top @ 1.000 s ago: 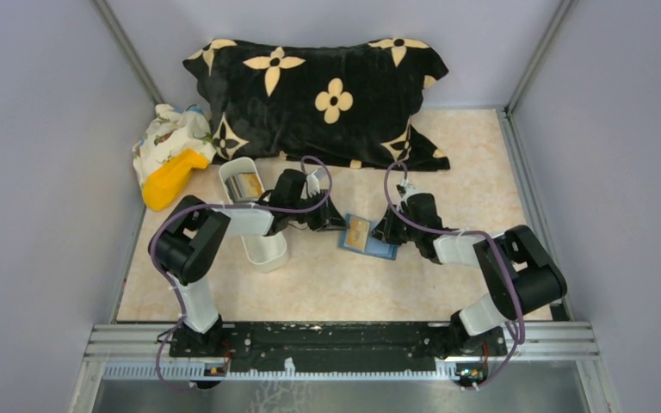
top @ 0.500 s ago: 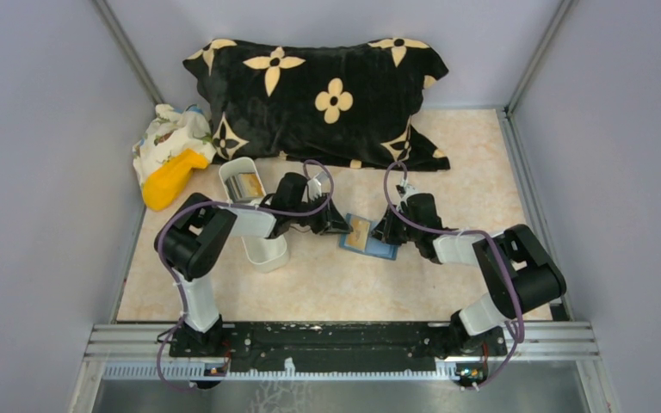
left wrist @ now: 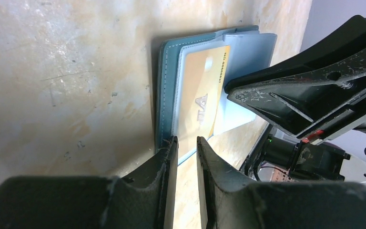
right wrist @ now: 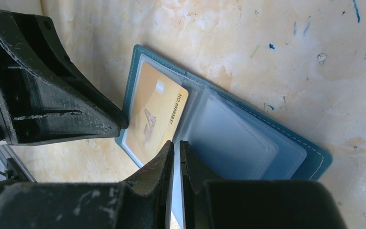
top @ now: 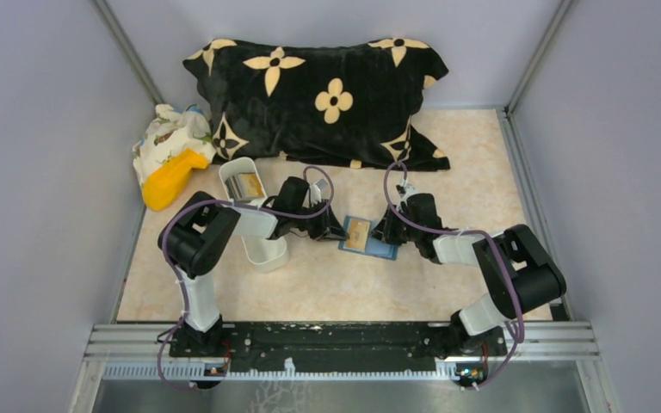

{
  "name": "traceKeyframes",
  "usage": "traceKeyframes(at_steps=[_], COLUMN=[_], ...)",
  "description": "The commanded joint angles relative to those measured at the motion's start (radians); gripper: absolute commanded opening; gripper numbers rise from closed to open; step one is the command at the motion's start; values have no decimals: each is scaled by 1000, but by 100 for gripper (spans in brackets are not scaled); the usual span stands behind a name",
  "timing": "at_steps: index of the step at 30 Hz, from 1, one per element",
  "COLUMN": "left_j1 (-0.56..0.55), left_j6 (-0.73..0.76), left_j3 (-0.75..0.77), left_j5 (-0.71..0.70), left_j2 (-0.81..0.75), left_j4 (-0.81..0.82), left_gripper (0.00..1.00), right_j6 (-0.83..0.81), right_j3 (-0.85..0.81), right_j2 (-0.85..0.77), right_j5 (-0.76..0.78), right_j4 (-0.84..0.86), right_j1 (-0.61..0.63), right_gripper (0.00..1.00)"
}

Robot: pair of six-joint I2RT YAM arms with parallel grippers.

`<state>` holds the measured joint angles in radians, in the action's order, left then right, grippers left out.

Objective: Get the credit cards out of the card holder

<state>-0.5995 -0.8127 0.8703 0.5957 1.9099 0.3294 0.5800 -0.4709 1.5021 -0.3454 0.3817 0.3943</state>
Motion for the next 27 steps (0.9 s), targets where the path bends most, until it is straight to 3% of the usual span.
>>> traceKeyframes(at_steps=[1,6,10,21,27], left_j1=[-5,-7,-7,-8,-8], left_j6=[37,34,34,31,31], left_j3=[9,9,9,16,18], left_j5=[-22,-16,-14,-11,-11], left_j2=[37,54,62,72,74], left_j4=[-44,-41,-41,-41,-43], left_gripper=[28,28,28,28,28], right_j6=[12,45,65,78,90], right_j3=[6,9,12,33,44], right_j2=[-11,19,59,139,130], right_j5=[0,-26,-51,-87,-96], right_j4=[50,81,117,206,231], right_j1=[-8,-8,-8,-8,-8], right_gripper=[11,45,55,51,36])
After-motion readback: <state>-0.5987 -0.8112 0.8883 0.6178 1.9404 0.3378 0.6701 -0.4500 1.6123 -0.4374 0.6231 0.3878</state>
